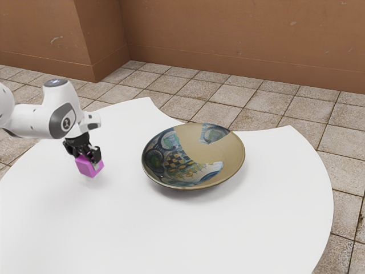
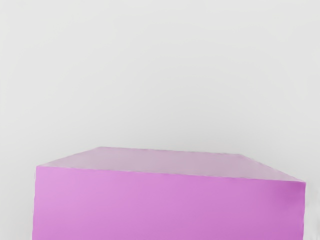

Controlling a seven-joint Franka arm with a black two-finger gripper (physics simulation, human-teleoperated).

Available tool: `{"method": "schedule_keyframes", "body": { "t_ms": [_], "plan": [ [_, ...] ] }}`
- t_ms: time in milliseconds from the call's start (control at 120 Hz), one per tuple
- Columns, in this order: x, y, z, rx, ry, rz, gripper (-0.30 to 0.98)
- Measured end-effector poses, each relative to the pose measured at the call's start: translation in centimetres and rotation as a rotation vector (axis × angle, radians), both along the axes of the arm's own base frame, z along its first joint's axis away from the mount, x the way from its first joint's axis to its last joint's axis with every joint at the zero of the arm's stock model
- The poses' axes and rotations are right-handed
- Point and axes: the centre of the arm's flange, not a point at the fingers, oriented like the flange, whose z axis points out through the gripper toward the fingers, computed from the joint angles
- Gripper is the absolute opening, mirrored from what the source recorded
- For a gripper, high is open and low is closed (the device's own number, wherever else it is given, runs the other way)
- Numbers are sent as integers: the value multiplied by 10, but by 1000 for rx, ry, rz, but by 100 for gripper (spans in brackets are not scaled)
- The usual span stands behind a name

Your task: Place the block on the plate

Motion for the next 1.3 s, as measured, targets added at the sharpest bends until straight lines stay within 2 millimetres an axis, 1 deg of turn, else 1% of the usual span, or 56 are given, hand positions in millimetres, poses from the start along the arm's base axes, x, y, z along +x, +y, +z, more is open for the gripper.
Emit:
{"method": "schedule_keyframes", "body": {
  "t_ms": [67, 108, 158, 217, 258, 300, 333, 433, 517, 575, 658, 700, 808, 867, 933, 1033, 1092, 1142, 1258, 1300],
  "plan": [
    [7, -25, 25, 7, -35, -37, 39],
    [13, -47, 44, 12, -63, -70, 39],
    [19, -78, 62, 14, -92, -116, 39],
    [24, -113, 76, 10, -115, -167, 39],
    [27, -136, 82, 6, -127, -200, 39],
    [30, -156, 86, 2, -135, -226, 39],
    [36, -171, 84, -3, -137, -246, 39],
    [64, -211, 69, -18, -139, -299, 39],
    [87, -232, 53, -31, -141, -318, 39],
    [101, -240, 40, -38, -138, -321, 40],
    [112, -243, 26, -45, -133, -318, 41],
    [115, -243, 22, -47, -132, -316, 42],
    [118, -243, 16, -57, -128, -307, 52],
    [119, -243, 19, -60, -131, -303, 56],
    [116, -243, 42, -60, -155, -302, 59],
    [105, -242, 90, -57, -175, -301, 63],
    [93, -240, 121, -52, -171, -303, 64],
    [81, -237, 143, -47, -158, -303, 65],
    [52, -234, 183, -42, -123, -306, 67],
    [44, -232, 193, -41, -107, -303, 67]
  ]
}}
